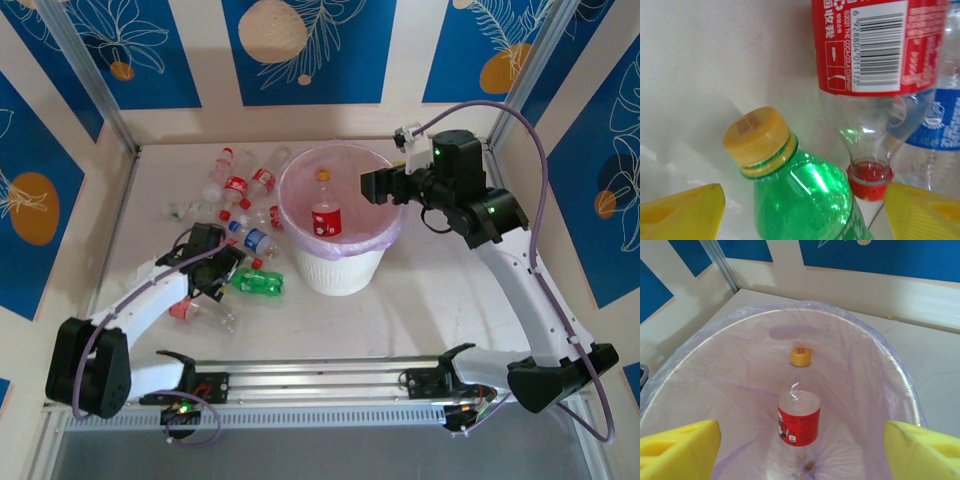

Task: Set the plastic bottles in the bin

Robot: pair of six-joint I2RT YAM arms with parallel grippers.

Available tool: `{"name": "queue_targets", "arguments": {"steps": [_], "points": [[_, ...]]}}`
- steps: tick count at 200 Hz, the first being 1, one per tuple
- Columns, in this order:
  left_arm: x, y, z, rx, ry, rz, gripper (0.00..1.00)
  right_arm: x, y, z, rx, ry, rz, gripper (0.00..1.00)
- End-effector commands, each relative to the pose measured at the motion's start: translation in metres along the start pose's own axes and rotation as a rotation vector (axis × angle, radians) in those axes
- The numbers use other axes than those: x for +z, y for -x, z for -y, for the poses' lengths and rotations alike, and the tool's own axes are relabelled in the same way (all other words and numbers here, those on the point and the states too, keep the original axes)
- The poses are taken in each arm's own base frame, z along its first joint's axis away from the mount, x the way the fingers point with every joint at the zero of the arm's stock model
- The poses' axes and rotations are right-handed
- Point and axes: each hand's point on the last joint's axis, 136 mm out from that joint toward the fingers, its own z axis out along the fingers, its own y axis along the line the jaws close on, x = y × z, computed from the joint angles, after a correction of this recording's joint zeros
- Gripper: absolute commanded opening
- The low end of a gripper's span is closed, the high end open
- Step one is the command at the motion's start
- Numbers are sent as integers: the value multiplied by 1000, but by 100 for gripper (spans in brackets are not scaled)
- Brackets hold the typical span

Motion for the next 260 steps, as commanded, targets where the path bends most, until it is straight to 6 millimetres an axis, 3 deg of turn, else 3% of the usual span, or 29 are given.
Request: {"name": "queue_targets", "arguments": {"steps": [1,51,98,141,211,235,260], "points": [[14,0,4,-82,-18,-2,81,-6,-6,6,-1,-31,-11,85],[37,-4,-6,-122,18,-14,71,-5,-8,11,5,-45,-15,85],[39,-3,-9,-127,22,0,57,-7,-8,13,5,-52,-14,84],[24,2,2,-108,-17,26,52,-8,-9,10,-1,-42,-21,84],[-32,17,48,-13,-157,99,44,-15,0,-20,-98,-7,-36,84],[-35,14,47,39,-126,81,49,-13,2,-27,-114,-1,-41,84],[-20,3,30,6,-112,28,77,-11,2,-29,-117,-8,-47,84]]}}
